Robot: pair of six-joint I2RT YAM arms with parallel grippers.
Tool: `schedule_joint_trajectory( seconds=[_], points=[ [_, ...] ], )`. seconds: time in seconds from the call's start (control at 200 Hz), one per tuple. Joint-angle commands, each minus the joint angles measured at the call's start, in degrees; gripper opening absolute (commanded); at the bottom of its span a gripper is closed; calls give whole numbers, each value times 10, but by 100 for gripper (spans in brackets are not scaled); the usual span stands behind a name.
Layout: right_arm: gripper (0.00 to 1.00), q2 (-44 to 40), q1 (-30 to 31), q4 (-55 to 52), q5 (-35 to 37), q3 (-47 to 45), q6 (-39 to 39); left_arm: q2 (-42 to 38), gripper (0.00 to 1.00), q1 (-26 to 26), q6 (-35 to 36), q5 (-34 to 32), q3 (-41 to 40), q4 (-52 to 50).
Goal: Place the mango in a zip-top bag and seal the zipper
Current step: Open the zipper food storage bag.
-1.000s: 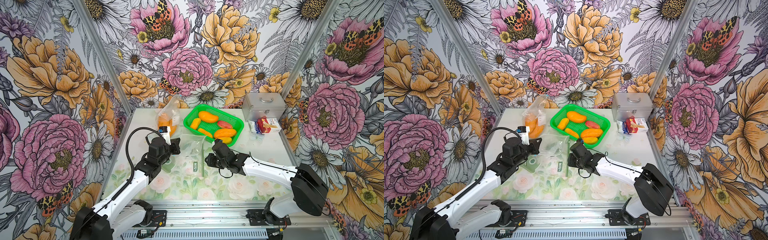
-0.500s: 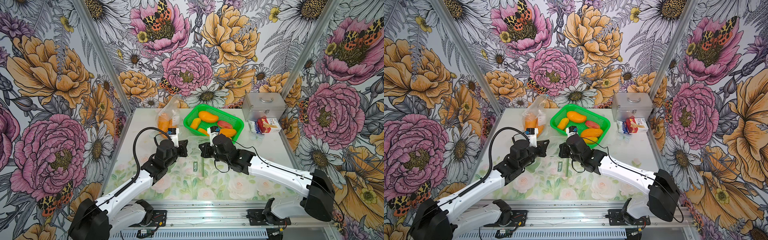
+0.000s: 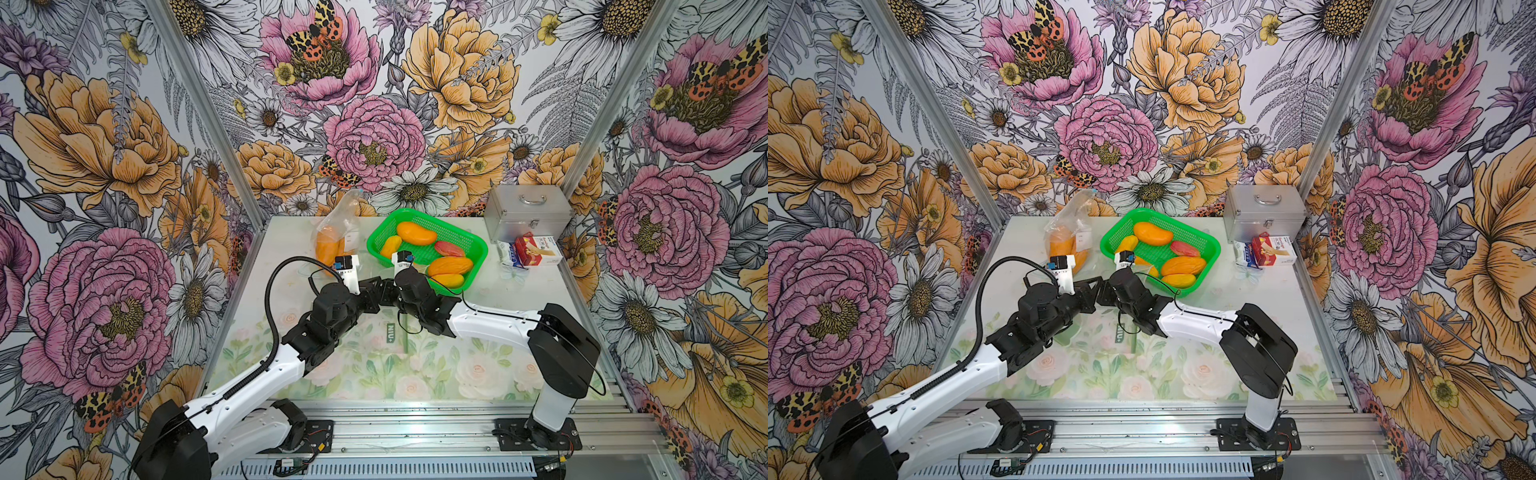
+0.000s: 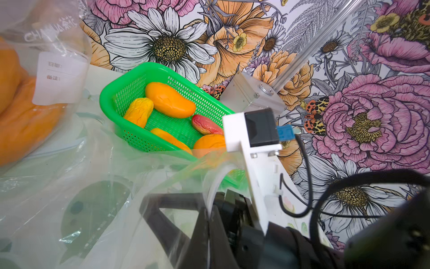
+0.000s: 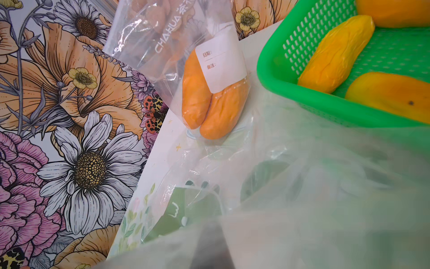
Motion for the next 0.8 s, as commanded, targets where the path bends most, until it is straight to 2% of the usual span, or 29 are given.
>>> schedule_joint_trajectory(
  seconds=[0.0, 0.06, 0.15, 0.25, 0.295, 0.355, 0.58, 0.796],
  points=[
    [9, 21, -11, -17, 19, 15, 39, -28, 0, -8, 14, -50, -8, 56],
    [21, 20, -11, -68, 37, 20, 39, -36, 0, -8, 41, -88, -18, 78],
    [29, 19, -10, -131, 44, 31, 26, -39, 0, -7, 84, -120, -32, 118],
    [42, 13, -10, -165, 44, 20, 25, -37, 0, -6, 121, -147, -43, 146],
    [49, 13, -11, -173, 30, 19, 19, -36, 0, -4, 129, -150, -45, 146],
    [53, 11, -10, -173, 7, 22, 3, -35, 0, -1, 129, -147, -49, 141],
    [59, -38, -4, -173, -42, 65, -67, -17, 0, 0, 107, -106, -65, 105],
    [60, -87, -4, -174, -86, 75, -78, -5, 0, 1, 95, -103, -69, 86]
  ],
)
